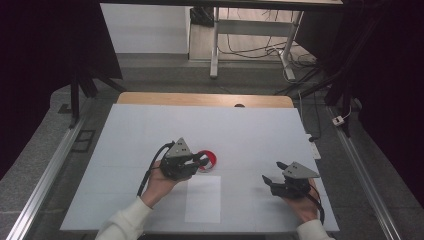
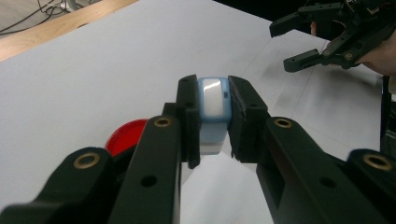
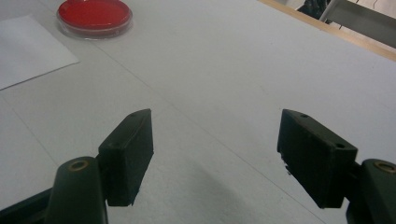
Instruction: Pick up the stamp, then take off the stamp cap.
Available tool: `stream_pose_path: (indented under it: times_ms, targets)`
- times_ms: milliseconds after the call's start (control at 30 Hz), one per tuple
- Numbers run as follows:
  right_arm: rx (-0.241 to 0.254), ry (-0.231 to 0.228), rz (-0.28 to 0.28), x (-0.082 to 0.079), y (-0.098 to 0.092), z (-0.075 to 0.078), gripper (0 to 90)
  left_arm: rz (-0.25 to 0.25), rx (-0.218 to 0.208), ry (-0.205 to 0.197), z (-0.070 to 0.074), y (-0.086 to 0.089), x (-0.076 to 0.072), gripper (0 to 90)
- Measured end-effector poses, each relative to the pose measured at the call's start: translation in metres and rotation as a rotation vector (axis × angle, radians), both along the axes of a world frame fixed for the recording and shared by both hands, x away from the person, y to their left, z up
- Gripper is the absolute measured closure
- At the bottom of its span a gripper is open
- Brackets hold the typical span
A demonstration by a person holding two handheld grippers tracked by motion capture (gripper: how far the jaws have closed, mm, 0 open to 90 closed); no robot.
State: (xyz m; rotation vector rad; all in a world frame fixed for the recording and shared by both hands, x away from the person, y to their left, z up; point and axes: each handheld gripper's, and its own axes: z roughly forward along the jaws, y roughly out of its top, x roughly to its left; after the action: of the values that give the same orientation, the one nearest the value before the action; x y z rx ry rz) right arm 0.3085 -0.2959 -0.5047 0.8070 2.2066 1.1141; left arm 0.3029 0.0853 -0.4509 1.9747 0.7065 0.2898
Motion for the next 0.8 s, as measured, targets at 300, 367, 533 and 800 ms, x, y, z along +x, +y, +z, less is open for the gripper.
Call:
stream_pose_path:
  times_ms: [300,367,533,800]
  targets:
    - [-0.009,-0.001,0.001,-0.0005,0.0000,0.0003,26.8,0.003,0.000,0.002,-0.0004,0.0003,0.0014,75.4]
    - [-0.005,-0.004,0.001,-0.0004,0.0006,-0.0002,26.8,0.003,0.000,0.002,-0.0004,0.0002,0.0013,75.4]
    - [-0.005,-0.005,0.003,-0.0012,0.0013,0.0002,26.8,0.003,0.000,0.001,-0.0003,0.0002,0.0012,75.4]
    - [0.005,-0.012,0.013,-0.0026,0.0062,0.0009,26.7,0.002,0.001,0.002,-0.0006,0.0004,0.0015,75.4]
